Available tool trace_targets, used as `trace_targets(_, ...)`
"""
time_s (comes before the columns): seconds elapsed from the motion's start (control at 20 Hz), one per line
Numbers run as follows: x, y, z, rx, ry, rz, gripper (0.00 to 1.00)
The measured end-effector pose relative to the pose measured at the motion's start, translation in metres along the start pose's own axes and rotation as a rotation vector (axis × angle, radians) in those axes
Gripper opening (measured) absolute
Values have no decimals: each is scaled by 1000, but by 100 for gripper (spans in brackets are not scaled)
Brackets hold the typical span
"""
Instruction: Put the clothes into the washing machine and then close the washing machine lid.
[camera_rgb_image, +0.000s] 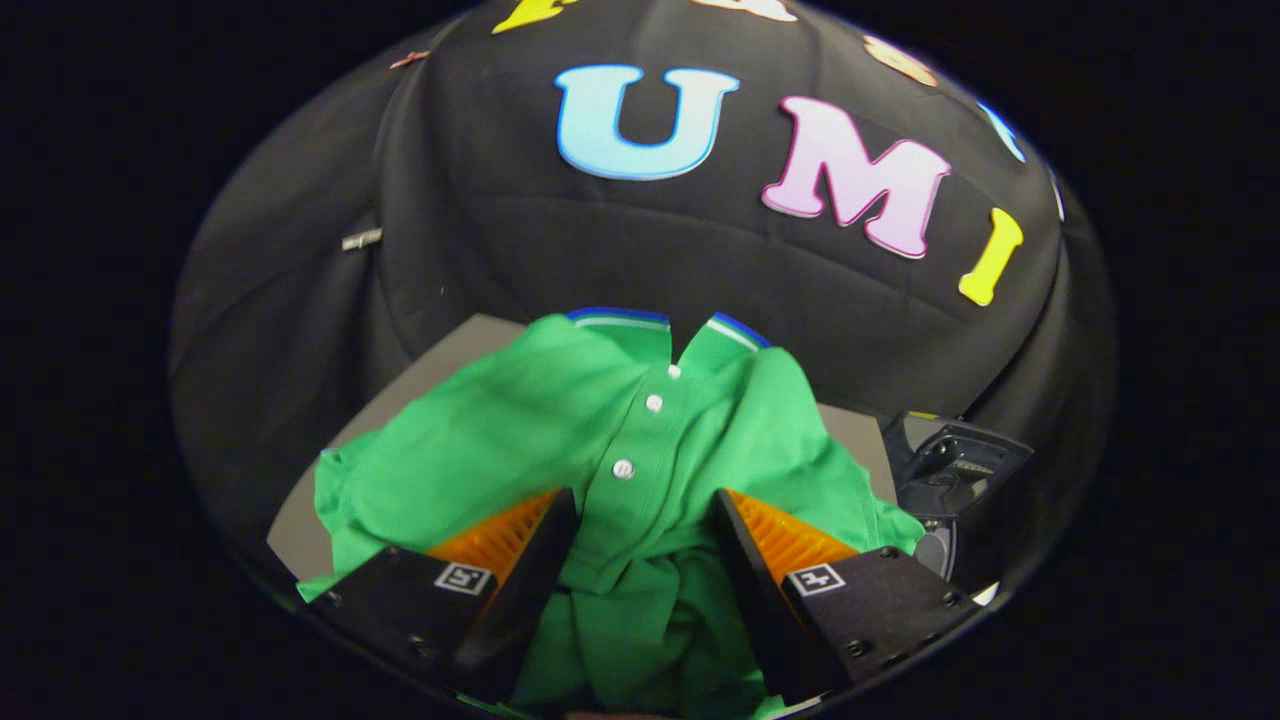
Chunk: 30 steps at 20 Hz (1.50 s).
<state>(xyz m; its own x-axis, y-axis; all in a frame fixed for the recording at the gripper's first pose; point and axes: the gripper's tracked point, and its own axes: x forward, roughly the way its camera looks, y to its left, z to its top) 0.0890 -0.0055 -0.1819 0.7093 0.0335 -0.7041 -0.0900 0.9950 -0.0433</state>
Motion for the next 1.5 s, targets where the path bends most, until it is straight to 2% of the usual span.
trace_targets(0.1, 0, 0, 1, 110, -26, 43, 92)
trace_targets(0.15, 3, -6, 2, 122, -39, 37, 91)
trace_targets(0.2, 5, -15, 1, 124, -28, 16, 76)
trace_targets(0.3, 1, -21, 1, 120, 4, 28, 45)
trace_targets(0.4, 1, -18, 4, 58, 18, 48, 44)
trace_targets(0.5, -4, -18, 4, 44, 26, 48, 6)
trace_targets(0.7, -5, -14, 9, 72, 48, 89, 5)
trace_targets(0.8, -20, -5, 29, 102, 3, 135, 5)
trace_targets(1.0, -48, 0, 57, -37, -117, 146, 5)
trace_targets(1.15, -48, 4, 39, -129, -82, 197, 5)
trace_targets(1.25, -49, -6, 40, -145, -84, 196, 6)
trace_targets(1.5, -58, -50, 49, -78, -110, 182, 5)
